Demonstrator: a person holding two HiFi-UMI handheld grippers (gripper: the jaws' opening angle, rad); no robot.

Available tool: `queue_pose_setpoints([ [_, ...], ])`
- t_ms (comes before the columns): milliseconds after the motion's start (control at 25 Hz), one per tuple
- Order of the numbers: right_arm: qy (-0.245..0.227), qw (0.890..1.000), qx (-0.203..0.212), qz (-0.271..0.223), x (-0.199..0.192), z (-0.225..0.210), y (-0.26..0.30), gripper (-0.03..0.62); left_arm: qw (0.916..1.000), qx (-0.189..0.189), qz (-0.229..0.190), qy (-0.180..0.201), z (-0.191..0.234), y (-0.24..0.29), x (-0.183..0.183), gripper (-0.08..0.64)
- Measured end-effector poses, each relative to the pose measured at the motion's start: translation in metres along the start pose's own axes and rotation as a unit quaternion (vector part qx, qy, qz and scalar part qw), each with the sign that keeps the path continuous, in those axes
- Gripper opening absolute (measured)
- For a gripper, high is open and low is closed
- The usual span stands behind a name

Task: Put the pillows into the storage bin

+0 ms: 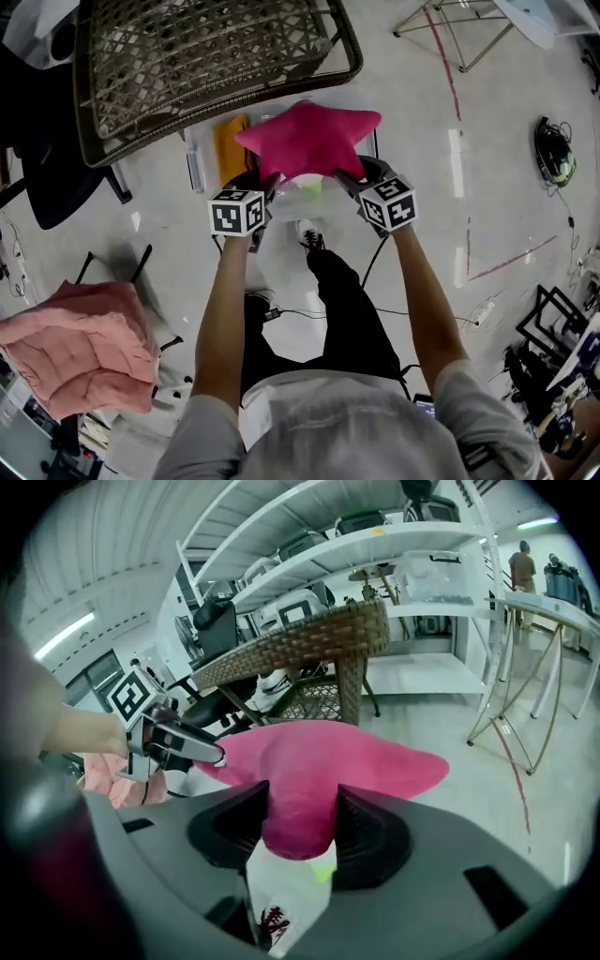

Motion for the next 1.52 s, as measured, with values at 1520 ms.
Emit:
queue_pose_setpoints([
  [1520,-0.124,0.991,0.009,0.042,0.069,0.063,-0.019,0.316,0.9906,0.093,-0.068,-0.073,-0.007,-0.105,-0.007,0.230],
])
Point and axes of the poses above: the fingertips, and each gripper's own axes: y forward along the fingers, z to its left, x out of its top, the point moved 7 cm from there along -y, backward along the fingers, and after that the axes turned 6 degrees about y, right-handed, at the moved point
